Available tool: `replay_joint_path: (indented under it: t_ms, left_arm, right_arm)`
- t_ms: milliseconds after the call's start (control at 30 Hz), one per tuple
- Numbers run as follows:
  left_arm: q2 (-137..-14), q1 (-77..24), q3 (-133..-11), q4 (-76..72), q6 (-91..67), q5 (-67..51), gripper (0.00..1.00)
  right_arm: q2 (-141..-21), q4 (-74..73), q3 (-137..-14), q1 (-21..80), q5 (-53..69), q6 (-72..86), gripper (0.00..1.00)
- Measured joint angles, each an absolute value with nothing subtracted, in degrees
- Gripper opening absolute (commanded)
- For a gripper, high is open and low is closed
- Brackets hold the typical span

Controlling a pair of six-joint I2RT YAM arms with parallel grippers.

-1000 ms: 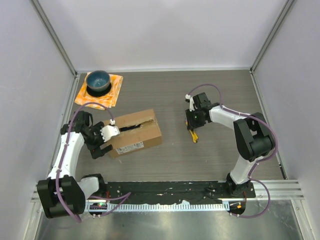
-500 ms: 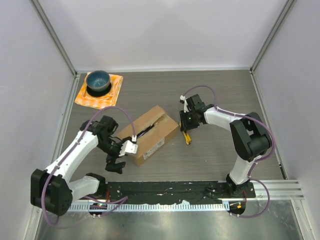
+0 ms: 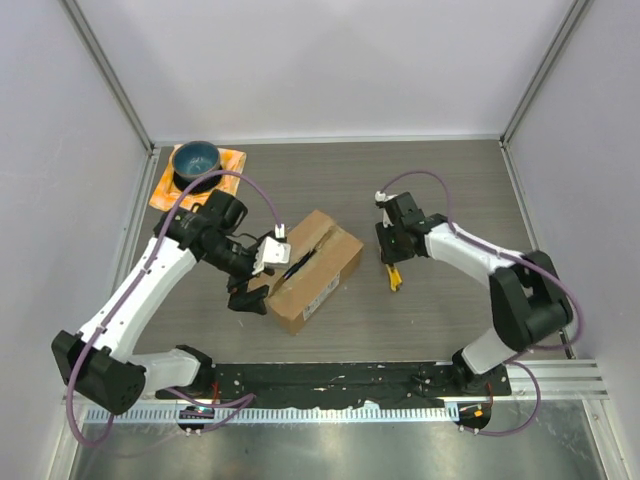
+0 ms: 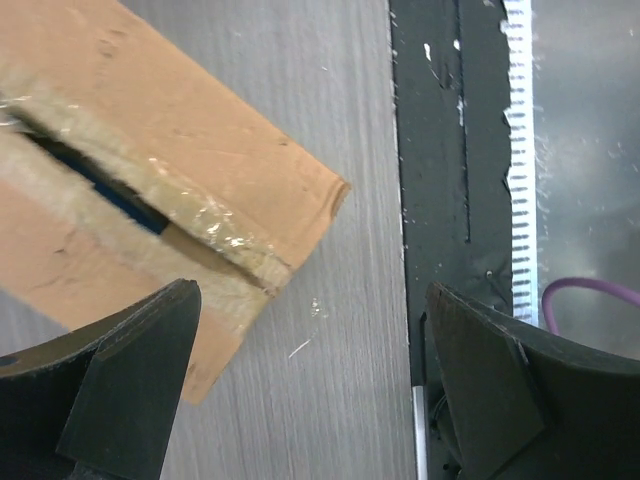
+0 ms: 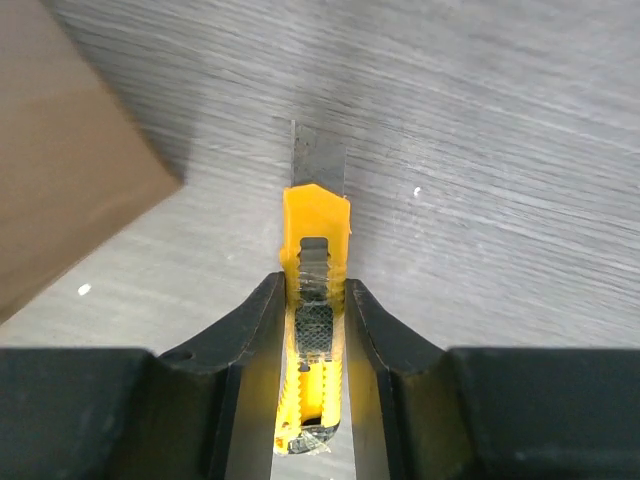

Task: Unpack the express box
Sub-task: Move the express box to the center of the board.

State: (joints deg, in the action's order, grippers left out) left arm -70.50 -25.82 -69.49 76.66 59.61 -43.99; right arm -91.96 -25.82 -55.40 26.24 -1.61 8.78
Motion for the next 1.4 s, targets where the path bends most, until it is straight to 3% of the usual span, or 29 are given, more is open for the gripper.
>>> replay_joint_path:
  t_ms: [133,400,867,1200,1400]
  left_arm:
    - [-69.1,-25.8,-75.4,76.9,53.6,-42.2,1.00]
    - [-72.3,-25.8,-83.7,76.9,39.0,-42.1,1.00]
    - [-80.2,-25.1,-88.4,71.4,18.7,-52.2,1.00]
    - [-81.4,-24.3,-87.0,70.4,15.3,-56.8,0.63]
    - [-81.4,-24.3,-86.4,70.6,15.6,-58.2,0.50]
  right_arm:
    - [-80.6,-27.2,-55.4,29.5,-2.6,7.5,0.01]
    - [-65.5,-24.9,-56.6,50.7,-4.5,3.6,0.01]
    - [-67.7,-21.0,-59.5,72.3,-19.5,-1.1,0.01]
    - [-67.8,-17.4,-60.2,77.1,-26.1,-4.4,0.01]
    - [-69.0,-15.7,-61.7,77.9,-27.7,-6.0,0.01]
